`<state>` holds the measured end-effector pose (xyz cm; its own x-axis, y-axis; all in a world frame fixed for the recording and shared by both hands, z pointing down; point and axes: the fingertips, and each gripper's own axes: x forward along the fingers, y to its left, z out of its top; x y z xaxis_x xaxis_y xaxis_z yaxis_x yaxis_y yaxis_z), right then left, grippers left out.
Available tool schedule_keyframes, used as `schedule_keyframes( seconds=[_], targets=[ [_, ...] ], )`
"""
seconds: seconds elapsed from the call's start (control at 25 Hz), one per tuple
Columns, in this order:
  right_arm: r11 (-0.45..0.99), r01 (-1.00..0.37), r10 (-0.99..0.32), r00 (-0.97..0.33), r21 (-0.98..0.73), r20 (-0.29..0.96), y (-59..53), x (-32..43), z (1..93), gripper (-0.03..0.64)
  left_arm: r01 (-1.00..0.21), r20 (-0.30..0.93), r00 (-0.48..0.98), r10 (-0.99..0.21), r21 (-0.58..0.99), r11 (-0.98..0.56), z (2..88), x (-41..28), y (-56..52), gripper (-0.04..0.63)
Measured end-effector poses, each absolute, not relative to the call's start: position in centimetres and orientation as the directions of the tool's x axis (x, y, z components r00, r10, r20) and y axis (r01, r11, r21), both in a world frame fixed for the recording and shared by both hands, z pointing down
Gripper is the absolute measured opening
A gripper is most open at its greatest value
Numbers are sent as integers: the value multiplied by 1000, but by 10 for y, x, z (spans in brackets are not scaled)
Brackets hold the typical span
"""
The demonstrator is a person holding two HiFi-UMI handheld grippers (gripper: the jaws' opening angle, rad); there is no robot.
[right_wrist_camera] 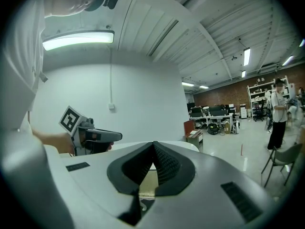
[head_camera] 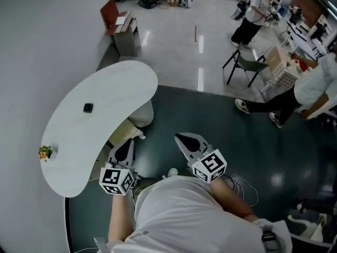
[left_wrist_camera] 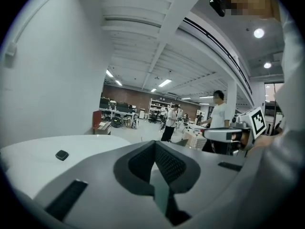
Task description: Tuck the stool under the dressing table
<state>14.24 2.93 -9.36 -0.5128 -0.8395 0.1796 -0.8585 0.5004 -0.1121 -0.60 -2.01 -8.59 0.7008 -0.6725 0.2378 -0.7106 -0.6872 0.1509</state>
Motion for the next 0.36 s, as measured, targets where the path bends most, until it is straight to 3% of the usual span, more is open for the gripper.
schedule_keyframes(
  seconds=[0.36],
  targets=[
    [497,-859,-840,-512,-126,179,28,141,-93,9,-683,260,724,-639,132,-719,-84,0,-18,2]
  ],
)
